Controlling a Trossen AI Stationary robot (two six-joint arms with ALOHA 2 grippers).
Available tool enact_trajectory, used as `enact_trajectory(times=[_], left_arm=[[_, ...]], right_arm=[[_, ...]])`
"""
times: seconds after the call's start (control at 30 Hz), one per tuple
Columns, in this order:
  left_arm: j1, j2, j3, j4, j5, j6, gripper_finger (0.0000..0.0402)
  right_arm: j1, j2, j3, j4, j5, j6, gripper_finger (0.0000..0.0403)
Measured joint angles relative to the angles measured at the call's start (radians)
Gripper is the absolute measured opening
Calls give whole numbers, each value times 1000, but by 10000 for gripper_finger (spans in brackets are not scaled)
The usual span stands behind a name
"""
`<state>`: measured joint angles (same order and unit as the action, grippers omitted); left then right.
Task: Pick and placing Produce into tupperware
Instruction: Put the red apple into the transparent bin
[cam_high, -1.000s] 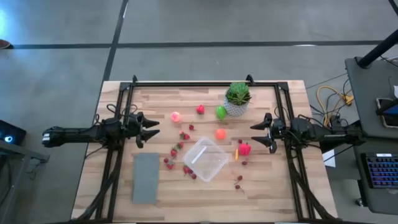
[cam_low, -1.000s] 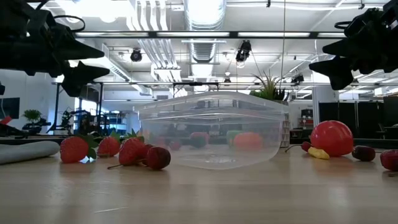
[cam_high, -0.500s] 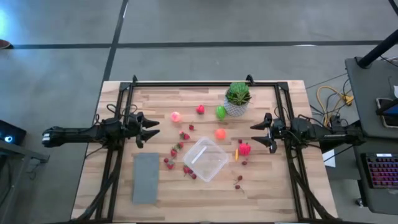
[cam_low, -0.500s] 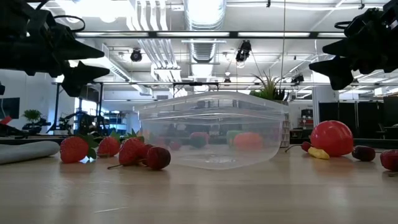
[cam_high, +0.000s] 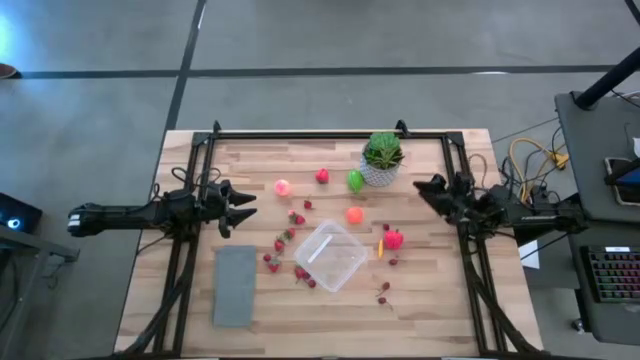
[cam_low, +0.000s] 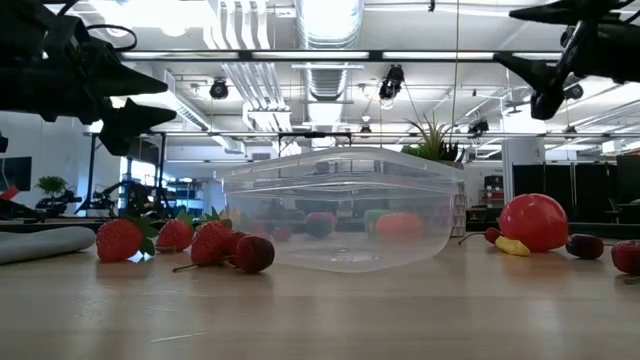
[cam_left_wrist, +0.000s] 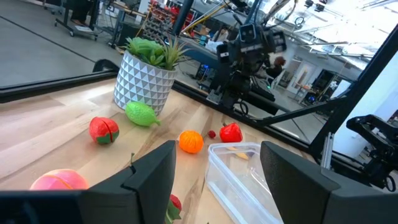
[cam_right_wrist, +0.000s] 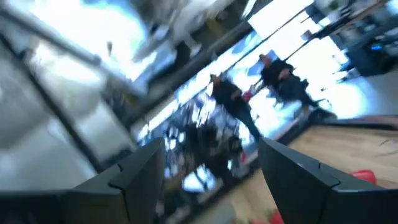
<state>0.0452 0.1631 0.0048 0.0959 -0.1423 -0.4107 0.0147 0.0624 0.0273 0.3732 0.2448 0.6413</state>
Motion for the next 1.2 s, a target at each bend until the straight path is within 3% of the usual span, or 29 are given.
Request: enact_trajectory(times=[0.1,0.3,0.4,0.53,0.7,0.87,1.0,1.1,1.2], left_arm=[[1,1,0,30,-84,-20,221],[1,6,0,206,-103,-396,221],[1,4,0,314,-102,-480,221],[1,7,0,419,-157,-491,221],[1,8,0,444,-219,-491,221],[0,6,0,454,-302,-493,221],[1,11,0,451,-311,-494,221],[1,12,0,436,-309,-494,221],[0,13,0,415,-304,-489,221]], right_arm=[[0,0,0,73,153,35,249],[0,0,0,162,521,223,249],[0,0,0,161,542,345,249],[0,0,0,162,568,361,249],[-1,7,0,165,544,394,248],[-1,68,0,198,364,400,247],[1,190,80,73,246,439,244],[0,321,258,-258,126,491,244],[1,476,475,-835,14,602,244]])
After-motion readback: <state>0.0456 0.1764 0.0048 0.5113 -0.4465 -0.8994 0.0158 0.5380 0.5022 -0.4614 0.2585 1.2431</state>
